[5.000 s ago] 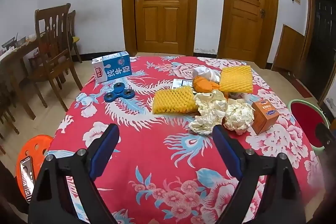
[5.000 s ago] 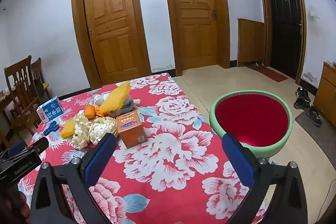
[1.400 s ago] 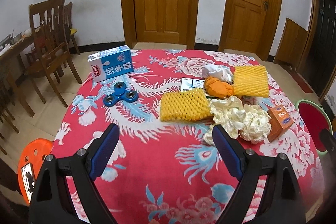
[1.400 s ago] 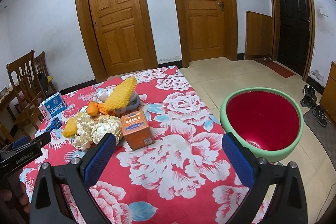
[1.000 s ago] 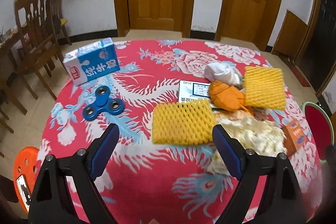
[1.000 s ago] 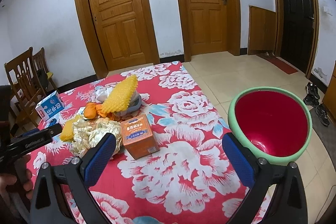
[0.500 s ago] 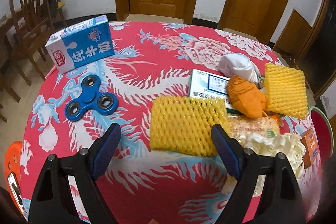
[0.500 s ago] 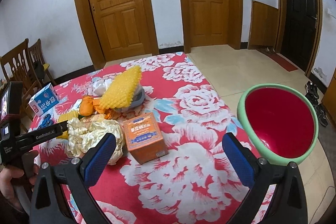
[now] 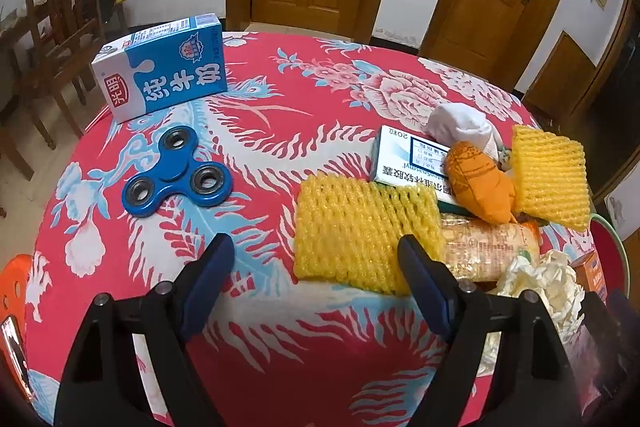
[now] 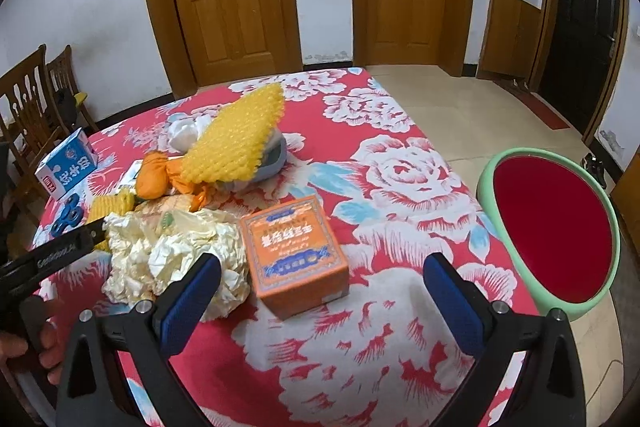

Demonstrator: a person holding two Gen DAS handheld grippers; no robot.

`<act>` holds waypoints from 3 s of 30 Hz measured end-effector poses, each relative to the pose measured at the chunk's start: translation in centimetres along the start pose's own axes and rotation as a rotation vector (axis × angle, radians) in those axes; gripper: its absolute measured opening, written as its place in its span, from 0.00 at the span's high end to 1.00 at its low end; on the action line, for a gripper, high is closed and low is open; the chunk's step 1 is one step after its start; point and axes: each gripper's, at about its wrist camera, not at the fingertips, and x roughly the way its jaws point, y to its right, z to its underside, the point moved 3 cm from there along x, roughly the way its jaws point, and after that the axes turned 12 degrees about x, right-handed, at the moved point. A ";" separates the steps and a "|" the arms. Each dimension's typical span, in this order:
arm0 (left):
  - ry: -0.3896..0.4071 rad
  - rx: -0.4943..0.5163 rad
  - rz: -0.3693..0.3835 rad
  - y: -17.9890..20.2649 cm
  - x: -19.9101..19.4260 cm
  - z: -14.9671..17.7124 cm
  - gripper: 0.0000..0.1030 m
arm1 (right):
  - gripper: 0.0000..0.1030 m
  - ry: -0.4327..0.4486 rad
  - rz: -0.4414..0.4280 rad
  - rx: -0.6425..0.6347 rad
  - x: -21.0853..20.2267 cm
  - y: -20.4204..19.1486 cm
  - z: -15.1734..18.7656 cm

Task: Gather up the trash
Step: 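Grasp the yellow foam net with the left gripper while the right gripper grasps the orange box, then carry the foam net and orange box over the red bucket with both grippers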

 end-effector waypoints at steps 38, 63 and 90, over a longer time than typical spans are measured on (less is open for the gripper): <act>0.145 -0.005 0.182 2.5 -6.1 -0.3 0.81 | 0.52 -0.068 -0.149 0.031 -1.5 2.9 -0.2; 0.155 0.034 0.310 6.8 -9.5 -0.7 0.82 | 0.52 0.021 -0.196 0.111 -5.7 7.3 -1.3; 0.178 0.187 0.419 14.7 -11.3 -3.3 0.82 | 0.52 0.086 -0.174 0.233 -7.5 13.6 -2.8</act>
